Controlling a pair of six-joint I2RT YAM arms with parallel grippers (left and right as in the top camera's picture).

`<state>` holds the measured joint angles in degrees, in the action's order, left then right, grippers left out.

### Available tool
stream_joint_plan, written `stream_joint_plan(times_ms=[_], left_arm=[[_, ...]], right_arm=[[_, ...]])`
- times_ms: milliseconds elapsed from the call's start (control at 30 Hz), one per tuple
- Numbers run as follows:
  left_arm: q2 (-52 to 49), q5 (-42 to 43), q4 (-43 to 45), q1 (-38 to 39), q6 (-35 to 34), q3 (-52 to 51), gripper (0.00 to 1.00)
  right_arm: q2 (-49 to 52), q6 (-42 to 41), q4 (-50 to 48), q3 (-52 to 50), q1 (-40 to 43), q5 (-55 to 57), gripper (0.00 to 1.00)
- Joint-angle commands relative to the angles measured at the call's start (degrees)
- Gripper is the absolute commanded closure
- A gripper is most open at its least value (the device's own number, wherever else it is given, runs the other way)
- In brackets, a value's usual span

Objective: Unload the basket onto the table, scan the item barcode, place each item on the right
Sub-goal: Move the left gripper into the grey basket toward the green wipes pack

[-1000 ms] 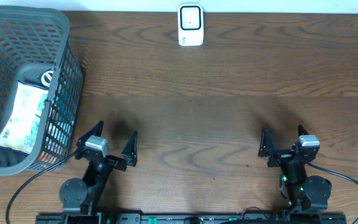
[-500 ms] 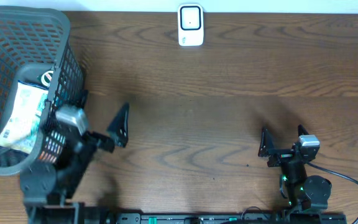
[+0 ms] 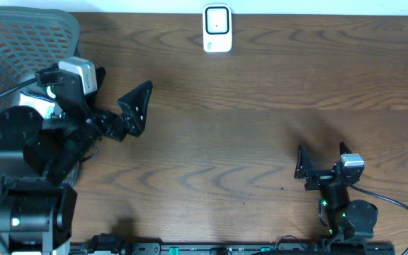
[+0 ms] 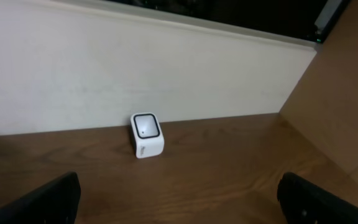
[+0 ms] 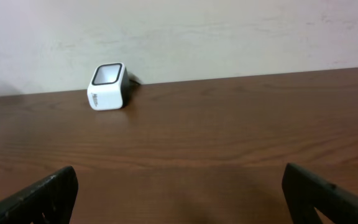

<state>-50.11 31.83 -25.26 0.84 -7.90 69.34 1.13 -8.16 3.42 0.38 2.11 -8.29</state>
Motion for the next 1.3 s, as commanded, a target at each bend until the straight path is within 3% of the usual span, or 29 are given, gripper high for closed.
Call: stream_joint_plan(times_ms=[0,233,500,867,1267], left_arm=[[-0.1,1.7,1.7,-0.5,-0.4,0.9,0.02],[-2.2,-8.5,-1.9,-5.9,-5.6,4.0,0.02],[-10.2,-18.9,-15.2,-17.7,-8.3,16.5,0.02],[-24.5,-19.5,-28.4,-36.3,-16.7,17.2,0.02],[-40.7,-19.5,-35.1,-41.3,-20.9,16.7,0.02]], right_arm=[[0.0,-0.6,0.2,0.0,-0.3,0.0,0.01],[0.0,-0.6,0.2,0.0,-0.3,0.0,0.01],[0.0,-0.6,0.2,0.0,-0.3,0.0,0.01],[0.0,-0.6,0.2,0.0,-0.3,0.0,0.01],[0.0,-0.6,0.2,0.0,-0.3,0.0,0.01]])
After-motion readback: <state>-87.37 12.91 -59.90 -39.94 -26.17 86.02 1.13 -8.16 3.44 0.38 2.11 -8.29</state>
